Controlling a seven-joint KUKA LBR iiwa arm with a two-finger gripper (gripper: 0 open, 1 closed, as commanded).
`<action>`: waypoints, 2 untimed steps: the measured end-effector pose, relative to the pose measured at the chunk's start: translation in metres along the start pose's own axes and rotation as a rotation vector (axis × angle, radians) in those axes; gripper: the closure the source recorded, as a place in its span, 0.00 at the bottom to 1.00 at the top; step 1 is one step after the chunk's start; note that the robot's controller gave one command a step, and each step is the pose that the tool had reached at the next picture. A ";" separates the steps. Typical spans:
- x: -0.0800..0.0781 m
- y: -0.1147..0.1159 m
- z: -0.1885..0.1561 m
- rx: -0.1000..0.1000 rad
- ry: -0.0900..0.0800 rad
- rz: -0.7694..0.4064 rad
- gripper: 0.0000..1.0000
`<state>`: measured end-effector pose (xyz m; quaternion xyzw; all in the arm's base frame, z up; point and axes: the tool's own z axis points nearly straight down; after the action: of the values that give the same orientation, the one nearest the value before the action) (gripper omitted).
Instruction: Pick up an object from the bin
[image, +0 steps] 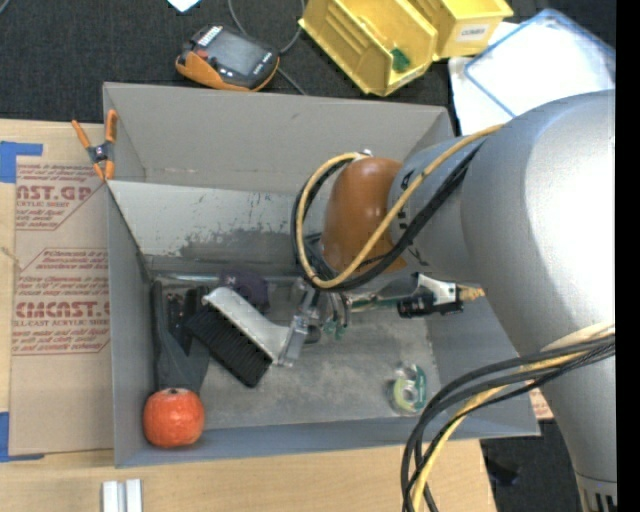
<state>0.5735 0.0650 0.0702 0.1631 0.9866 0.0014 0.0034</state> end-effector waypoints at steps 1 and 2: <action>0.008 0.011 0.000 0.001 -0.001 0.157 0.00; 0.009 0.011 -0.096 -0.001 -0.003 -0.044 0.00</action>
Offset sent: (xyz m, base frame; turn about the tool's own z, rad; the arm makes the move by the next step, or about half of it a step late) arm -0.0073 0.0125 0.0933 -0.0443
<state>0.5675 0.0781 0.1658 0.1411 0.9900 0.0014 0.0050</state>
